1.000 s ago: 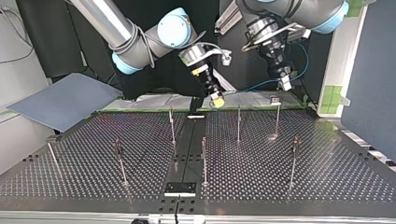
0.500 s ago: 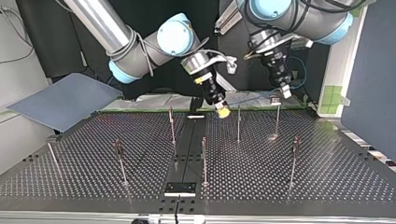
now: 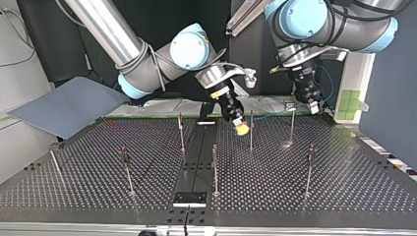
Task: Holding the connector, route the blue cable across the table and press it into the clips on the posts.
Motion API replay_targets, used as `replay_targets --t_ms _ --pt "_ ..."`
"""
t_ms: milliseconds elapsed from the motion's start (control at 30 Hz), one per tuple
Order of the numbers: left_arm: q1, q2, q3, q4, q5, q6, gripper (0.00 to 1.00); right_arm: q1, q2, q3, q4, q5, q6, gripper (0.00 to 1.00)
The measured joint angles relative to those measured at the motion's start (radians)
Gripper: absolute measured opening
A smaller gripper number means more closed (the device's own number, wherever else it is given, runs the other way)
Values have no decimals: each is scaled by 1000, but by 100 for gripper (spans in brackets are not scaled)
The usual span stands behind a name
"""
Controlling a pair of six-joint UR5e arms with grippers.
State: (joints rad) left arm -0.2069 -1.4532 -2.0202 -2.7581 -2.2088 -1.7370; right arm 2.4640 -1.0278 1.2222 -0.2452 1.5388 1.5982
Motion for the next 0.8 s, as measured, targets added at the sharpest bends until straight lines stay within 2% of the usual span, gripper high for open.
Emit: replay_targets --t_ms 200,333,567,800 --pt "46 -4 42 -14 48 -14 0 4 35 -57 25 -6 3 0" --pt "63 -16 70 -23 66 -22 0 5 52 -90 28 -16 4 0" --pt "86 -50 118 -31 92 -42 0 5 61 -143 29 -24 5 0" --pt "124 -57 132 -14 120 -49 0 -6 68 -187 29 -27 8 0"
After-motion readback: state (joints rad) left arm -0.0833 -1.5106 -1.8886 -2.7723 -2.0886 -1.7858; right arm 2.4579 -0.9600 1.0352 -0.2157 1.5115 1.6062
